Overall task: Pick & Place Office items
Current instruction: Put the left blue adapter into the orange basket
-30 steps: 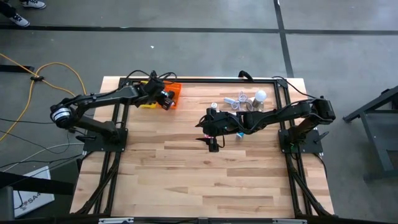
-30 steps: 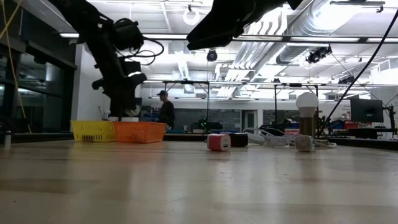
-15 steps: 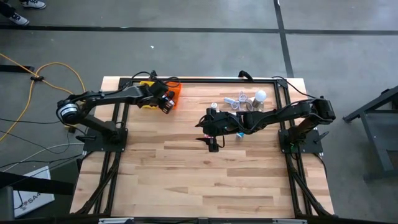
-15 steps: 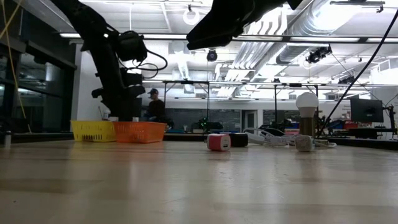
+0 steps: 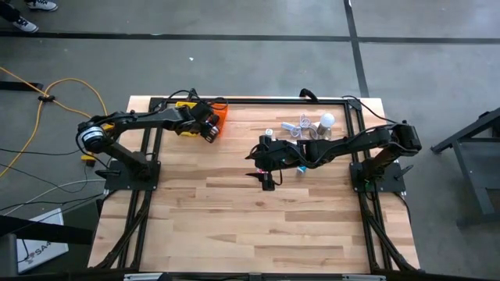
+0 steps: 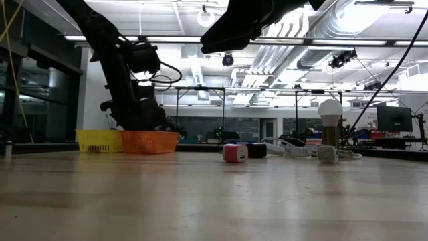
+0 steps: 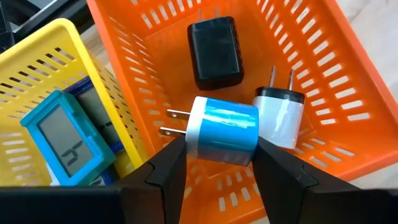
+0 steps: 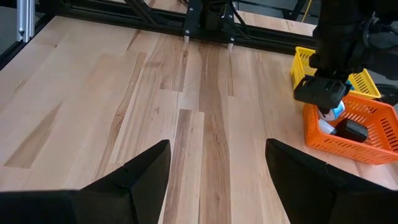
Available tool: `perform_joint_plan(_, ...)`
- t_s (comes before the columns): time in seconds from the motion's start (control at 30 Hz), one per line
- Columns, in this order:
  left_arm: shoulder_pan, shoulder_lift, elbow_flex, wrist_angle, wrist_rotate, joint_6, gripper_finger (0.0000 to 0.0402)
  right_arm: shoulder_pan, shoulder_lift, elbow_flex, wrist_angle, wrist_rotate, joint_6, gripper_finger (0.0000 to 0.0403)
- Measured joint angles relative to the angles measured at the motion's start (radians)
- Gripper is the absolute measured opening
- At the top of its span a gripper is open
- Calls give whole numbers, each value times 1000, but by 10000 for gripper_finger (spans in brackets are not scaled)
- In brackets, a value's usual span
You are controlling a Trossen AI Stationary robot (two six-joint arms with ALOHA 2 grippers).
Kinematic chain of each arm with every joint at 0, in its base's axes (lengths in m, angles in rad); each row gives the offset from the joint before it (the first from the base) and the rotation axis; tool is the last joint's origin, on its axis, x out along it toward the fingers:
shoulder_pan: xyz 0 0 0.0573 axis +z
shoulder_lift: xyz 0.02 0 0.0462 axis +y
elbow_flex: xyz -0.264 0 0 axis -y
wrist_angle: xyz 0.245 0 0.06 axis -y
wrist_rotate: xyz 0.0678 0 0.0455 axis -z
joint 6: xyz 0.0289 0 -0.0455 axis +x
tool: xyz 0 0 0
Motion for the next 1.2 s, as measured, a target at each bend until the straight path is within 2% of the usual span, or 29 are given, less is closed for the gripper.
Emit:
perform_joint_plan(0.27, 0, 0, 0, 3, -1, 0, 172, 0, 0, 0, 0, 0, 0, 251)
perform_joint_plan(1.2, 2, 0, 0, 32, -3, 79, 175, 0, 0, 0, 0, 0, 0, 251)
